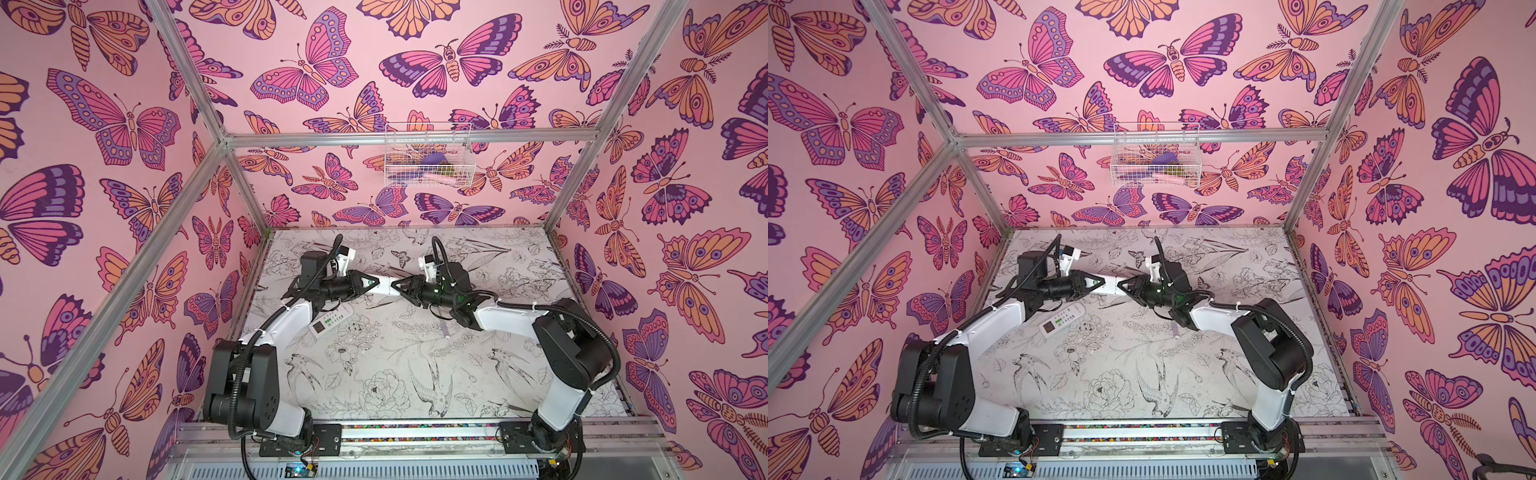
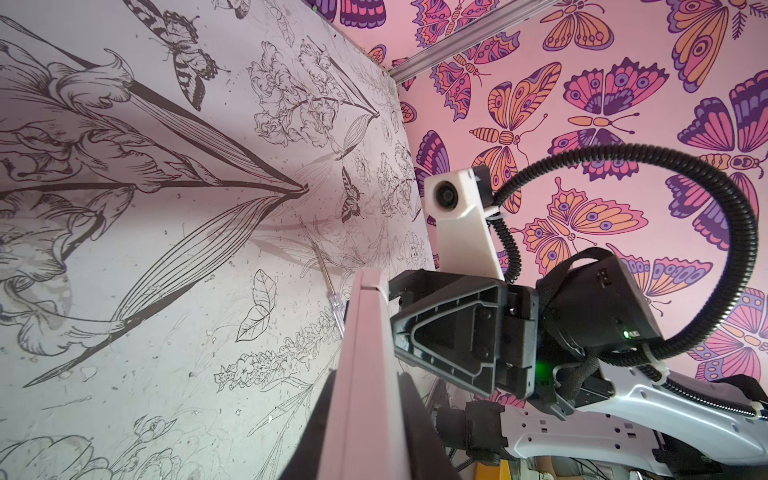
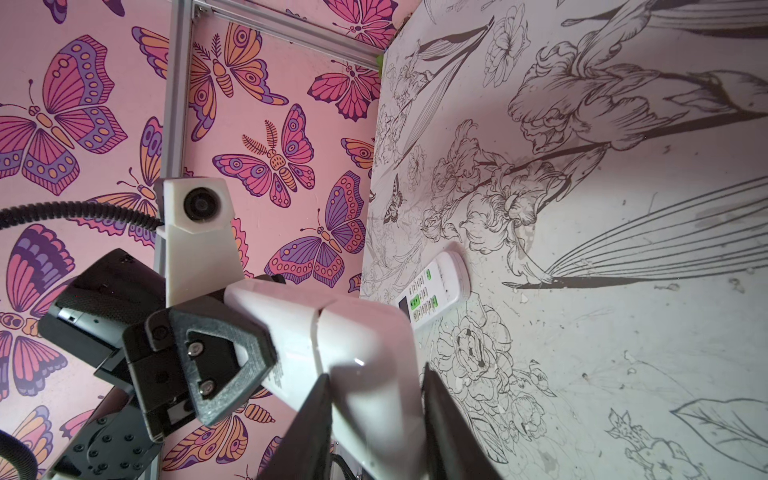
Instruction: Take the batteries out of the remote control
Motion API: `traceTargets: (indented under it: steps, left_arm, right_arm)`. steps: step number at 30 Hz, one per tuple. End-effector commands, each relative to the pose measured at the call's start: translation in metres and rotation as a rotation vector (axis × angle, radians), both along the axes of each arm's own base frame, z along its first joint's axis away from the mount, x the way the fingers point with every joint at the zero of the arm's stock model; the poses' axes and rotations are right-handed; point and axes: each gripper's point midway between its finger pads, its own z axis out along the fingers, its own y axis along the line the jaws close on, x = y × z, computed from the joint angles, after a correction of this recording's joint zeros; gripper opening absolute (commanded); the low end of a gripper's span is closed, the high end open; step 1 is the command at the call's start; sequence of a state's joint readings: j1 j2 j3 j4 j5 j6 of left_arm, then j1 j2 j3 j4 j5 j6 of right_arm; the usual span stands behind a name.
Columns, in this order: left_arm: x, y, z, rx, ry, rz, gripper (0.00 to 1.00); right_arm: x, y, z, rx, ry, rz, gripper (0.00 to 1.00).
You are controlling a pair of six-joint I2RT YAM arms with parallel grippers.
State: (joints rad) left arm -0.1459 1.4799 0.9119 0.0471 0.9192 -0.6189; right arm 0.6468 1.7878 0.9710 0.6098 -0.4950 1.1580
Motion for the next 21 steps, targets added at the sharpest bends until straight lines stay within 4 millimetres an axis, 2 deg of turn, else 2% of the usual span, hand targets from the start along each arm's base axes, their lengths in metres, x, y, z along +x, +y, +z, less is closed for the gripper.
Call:
traceTargets:
  steps: [1, 6, 10, 21]
  left_arm:
    - [-0.006, -0.01, 0.016, -0.019, -0.061, -0.06, 0.0]
    - [-0.003, -0.005, 0.01, 0.024, -0.055, -0.033, 0.0]
    - [-0.003, -0.005, 0.003, 0.036, -0.047, -0.032, 0.0]
    - [-0.002, -0.004, 0.002, 0.037, -0.035, -0.025, 0.0]
  right_arm:
    - [-0.008, 0.009, 0.011, 0.017, -0.038, 0.039, 0.32]
    - [-0.013, 0.0, 0.007, -0.022, -0.042, 0.032, 0.32]
    - [-0.017, -0.003, 0.013, -0.011, -0.058, 0.034, 0.32]
    - [-0.021, -0.005, 0.023, 0.001, -0.074, 0.038, 0.32]
